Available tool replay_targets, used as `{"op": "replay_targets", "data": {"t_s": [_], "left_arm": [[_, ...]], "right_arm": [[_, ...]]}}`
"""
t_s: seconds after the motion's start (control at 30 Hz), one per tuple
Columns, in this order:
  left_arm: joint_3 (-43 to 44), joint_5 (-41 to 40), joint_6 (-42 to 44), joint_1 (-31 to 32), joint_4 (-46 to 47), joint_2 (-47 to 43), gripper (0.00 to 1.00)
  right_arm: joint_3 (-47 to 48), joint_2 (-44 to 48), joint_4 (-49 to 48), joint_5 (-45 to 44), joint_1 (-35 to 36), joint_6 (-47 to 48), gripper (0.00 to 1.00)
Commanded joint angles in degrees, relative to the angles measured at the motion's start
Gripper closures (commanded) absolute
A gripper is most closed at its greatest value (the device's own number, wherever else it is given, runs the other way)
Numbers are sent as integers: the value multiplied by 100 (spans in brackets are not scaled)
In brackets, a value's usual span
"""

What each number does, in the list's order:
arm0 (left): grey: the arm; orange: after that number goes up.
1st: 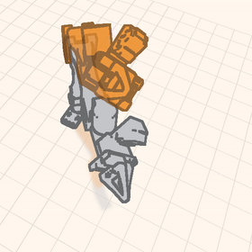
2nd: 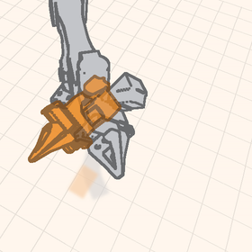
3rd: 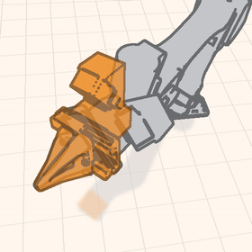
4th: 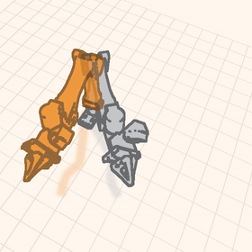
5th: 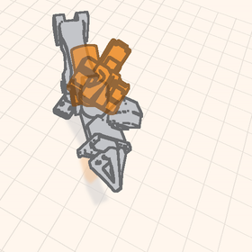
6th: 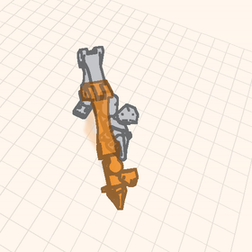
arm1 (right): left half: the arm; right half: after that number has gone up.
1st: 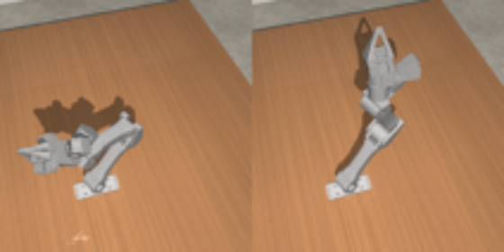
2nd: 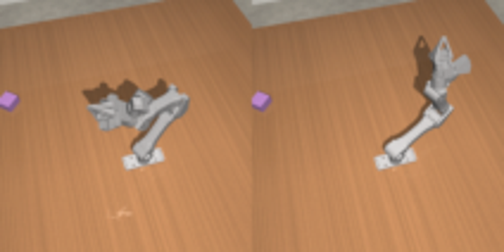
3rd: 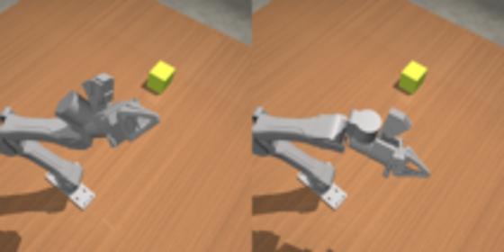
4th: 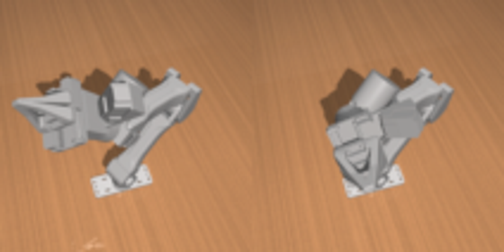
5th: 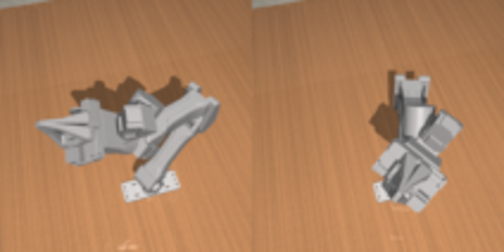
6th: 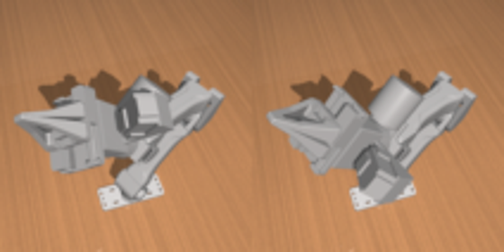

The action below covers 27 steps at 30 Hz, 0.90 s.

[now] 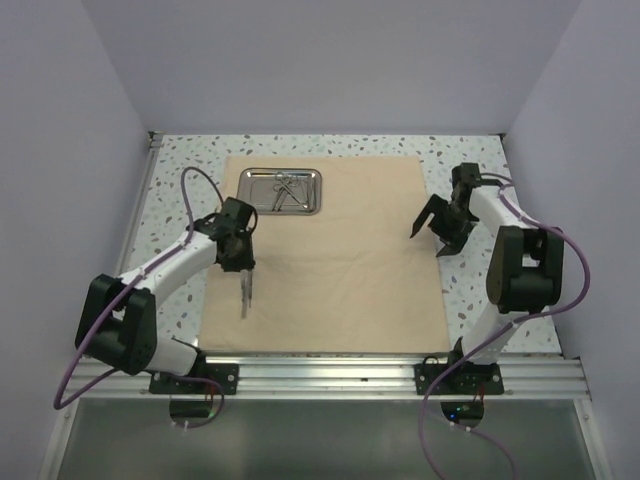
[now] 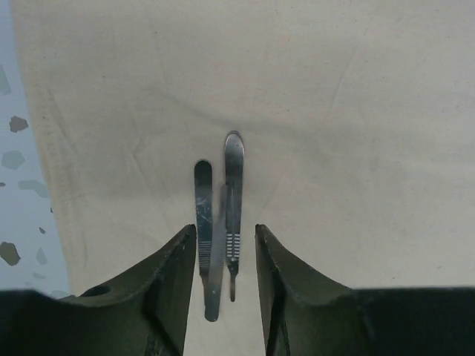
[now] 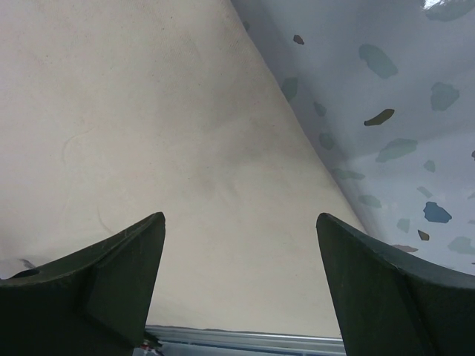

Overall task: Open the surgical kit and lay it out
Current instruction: Place the medical item in the surgical kit, then pick up the medical item from the container.

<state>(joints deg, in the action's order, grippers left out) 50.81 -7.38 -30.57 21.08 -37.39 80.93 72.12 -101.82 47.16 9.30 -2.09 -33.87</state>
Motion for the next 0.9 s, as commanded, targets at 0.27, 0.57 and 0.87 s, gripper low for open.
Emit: {"op": "replay_targets", "data": {"t_s": [0.27, 0.57, 0.87], "left_arm": [[2798, -493, 499, -42, -243, 1310, 38], [5506, -255, 271, -210, -207, 3893, 49], [7091, -624, 121, -122, -498, 5583, 49]], "right_arm": [[109, 382, -93, 169, 15, -6, 13], [101, 558, 22, 72, 24, 108, 13], [-40, 628, 30, -33, 15, 196, 13]]}}
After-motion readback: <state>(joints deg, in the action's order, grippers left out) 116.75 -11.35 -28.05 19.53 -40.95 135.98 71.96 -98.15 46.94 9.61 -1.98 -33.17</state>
